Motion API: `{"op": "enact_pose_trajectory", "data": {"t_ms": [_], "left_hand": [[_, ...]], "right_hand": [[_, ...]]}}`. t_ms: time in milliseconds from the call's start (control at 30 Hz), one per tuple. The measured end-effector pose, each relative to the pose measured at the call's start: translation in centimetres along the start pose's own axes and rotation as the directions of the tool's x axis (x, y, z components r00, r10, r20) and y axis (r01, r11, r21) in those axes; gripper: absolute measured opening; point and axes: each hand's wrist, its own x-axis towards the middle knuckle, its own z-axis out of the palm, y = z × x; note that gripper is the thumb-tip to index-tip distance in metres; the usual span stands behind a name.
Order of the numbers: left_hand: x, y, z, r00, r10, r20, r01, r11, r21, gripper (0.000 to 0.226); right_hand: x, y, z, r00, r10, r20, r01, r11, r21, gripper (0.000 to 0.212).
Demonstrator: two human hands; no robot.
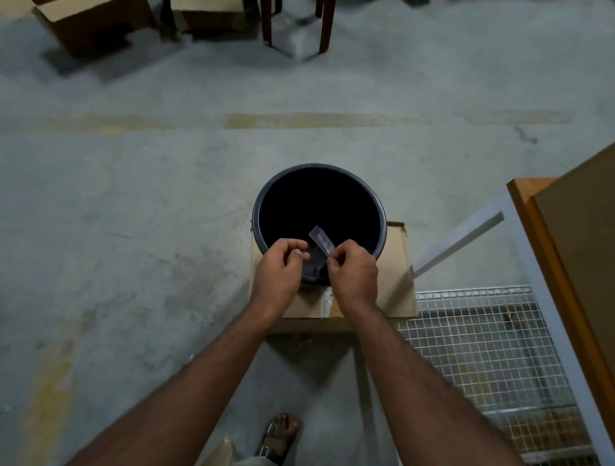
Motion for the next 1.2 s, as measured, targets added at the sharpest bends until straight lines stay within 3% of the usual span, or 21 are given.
{"op": "enact_pose_trajectory", "data": {"t_ms": [500, 667, 767, 867, 967, 1200], "left_hand": [[-1.3, 1.9, 0.4, 1.000, 0.006, 0.025, -0.006, 1.000, -0.011, 0.018], [-4.2, 6.6, 2.4, 0.976, 0.166, 0.142, -0.160, 0.986, -0.052, 0.020], [-7.0, 10.0, 5.2, 0.933, 0.268, 0.239, -0.255, 0.963, -0.085, 0.020], [-10.6, 13.1, 8.8, 0.856, 0.353, 0.379, -0.322, 0.936, -0.145, 0.020], [-15.3, 16.0, 12.4, 0.735, 0.440, 0.516, -0.368, 0.898, -0.242, 0.021], [-30.2, 19.5, 19.8, 0.354, 0.587, 0.728, -0.353, 0.805, -0.478, 0.020]], "right_hand": [[-1.7, -0.4, -2.5, 0.995, -0.071, -0.065, 0.081, 0.984, 0.158, 0.009], [-5.1, 0.3, -9.6, 0.970, -0.151, -0.190, 0.191, 0.957, 0.218, 0.018], [-8.3, 1.9, -15.1, 0.951, -0.106, -0.291, 0.181, 0.952, 0.245, 0.018], [-12.3, 3.6, -20.4, 0.913, -0.015, -0.408, 0.136, 0.954, 0.269, 0.018], [-17.3, 5.0, -24.9, 0.823, 0.072, -0.564, 0.114, 0.951, 0.287, 0.013], [-31.7, 7.3, -34.2, 0.487, 0.101, -0.868, 0.096, 0.981, 0.168, 0.009]]}}
